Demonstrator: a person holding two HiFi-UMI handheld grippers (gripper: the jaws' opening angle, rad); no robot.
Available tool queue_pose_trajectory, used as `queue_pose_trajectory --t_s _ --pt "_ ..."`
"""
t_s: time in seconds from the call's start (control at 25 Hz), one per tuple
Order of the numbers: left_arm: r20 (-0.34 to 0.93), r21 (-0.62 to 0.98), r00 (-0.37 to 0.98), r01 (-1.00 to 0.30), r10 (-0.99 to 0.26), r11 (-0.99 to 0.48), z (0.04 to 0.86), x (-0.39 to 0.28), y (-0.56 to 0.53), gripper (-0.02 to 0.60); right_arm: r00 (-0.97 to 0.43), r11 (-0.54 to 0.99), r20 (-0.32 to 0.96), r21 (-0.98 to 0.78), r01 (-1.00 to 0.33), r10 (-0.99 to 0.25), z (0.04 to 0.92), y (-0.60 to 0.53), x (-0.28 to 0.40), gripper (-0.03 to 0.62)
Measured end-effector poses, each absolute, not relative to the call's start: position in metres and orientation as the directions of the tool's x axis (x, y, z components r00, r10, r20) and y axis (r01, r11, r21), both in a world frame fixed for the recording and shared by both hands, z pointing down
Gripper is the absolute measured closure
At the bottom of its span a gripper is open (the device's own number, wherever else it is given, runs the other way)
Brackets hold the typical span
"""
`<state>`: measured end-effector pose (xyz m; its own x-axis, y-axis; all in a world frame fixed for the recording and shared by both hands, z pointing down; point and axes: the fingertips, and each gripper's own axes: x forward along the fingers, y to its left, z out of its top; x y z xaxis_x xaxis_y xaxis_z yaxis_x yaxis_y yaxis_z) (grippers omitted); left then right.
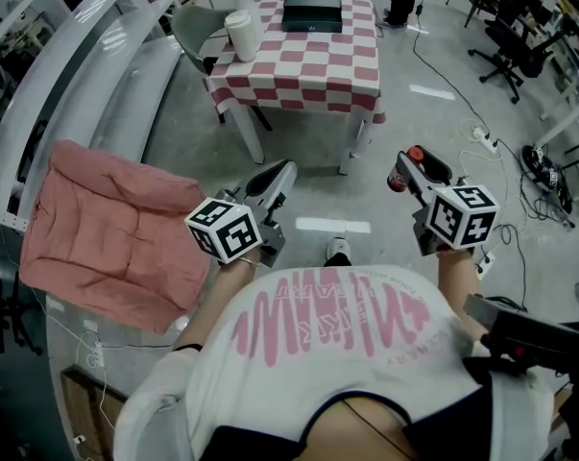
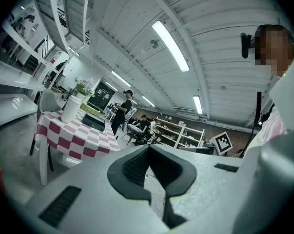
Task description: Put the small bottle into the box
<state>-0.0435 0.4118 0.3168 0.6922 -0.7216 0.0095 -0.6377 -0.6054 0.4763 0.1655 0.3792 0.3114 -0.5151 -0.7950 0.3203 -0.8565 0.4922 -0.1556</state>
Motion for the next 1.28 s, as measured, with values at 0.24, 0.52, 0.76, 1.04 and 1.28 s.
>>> queue_pose_trajectory --t_s 0.24,0.52,0.76,1.04,1.28 --pt "0.004 0.459 0.668 -0.662 -0.744 -0.592 0.303 -0.044 0.364 0.575 -0.538 0.511 0.283 -0.170 -0.843 -0.794 0.295 0.327 0.165 0.441" --pt "-0.006 0.450 0.654 -0.674 -0.757 -0.586 0.286 -0.038 0.306 0.575 -0.557 0.529 0.230 -0.176 -0.830 -0.798 0.271 0.263 0.170 0.441" --pt "-0.033 0.452 0.668 -0.654 -0.744 -0.607 0.276 -0.025 0.259 0.575 -0.569 0.537 0.195 -0.192 -0.821 -0.799 0.262 0.212 0.178 0.441" --pt "-0.023 0.367 0.678 -0.678 -0.735 -0.637 0.271 -0.009 0.212 0.575 -0.571 0.540 0.200 -0.191 -0.819 -0.796 0.265 0.159 0.191 0.441" --pt "-0.005 0.362 0.668 -0.693 -0.744 -0.624 0.285 0.002 0.178 0.575 -0.579 0.546 0.206 -0.198 -0.814 -0.789 0.275 0.124 0.201 0.442"
